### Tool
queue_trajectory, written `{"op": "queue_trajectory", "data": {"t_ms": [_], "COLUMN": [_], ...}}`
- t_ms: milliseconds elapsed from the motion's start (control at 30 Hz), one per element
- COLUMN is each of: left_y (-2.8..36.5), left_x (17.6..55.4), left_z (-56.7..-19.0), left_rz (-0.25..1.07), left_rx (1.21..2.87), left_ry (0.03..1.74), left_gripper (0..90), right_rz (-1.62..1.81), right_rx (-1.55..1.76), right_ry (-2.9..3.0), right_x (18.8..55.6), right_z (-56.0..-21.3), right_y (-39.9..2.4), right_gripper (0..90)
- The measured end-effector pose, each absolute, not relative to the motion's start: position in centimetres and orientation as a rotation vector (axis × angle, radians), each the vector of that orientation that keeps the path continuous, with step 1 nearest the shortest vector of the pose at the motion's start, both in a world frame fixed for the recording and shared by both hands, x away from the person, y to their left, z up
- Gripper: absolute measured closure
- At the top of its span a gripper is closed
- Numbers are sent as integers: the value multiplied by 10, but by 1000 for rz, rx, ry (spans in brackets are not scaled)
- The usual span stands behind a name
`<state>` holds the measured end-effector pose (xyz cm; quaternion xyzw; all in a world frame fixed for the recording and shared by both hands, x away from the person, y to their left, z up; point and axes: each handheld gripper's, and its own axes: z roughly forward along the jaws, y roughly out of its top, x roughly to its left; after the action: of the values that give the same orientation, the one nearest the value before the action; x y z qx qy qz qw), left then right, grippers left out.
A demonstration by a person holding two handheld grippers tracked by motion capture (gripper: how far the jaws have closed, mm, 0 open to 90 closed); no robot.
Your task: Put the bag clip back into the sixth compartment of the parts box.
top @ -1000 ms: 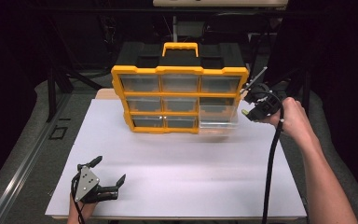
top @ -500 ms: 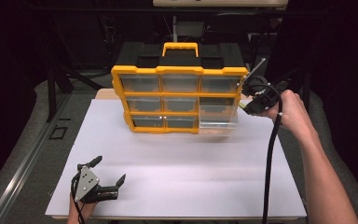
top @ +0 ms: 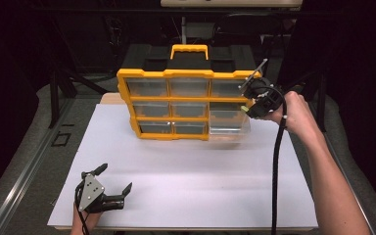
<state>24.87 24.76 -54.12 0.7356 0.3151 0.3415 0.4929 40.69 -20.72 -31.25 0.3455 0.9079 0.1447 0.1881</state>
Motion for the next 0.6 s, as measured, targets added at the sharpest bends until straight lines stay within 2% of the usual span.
{"op": "queue_trajectory", "data": {"t_ms": [600], "left_y": [248], "left_x": [248], "left_z": [-541], "left_rz": [831], "left_rx": [1783], "left_ry": [765], "left_gripper": [0], "right_rz": [441], "right_rx": [910], "right_ry": [2599], "right_x": [411], "right_z": [-315], "right_y": [-177], "right_gripper": [803]}}
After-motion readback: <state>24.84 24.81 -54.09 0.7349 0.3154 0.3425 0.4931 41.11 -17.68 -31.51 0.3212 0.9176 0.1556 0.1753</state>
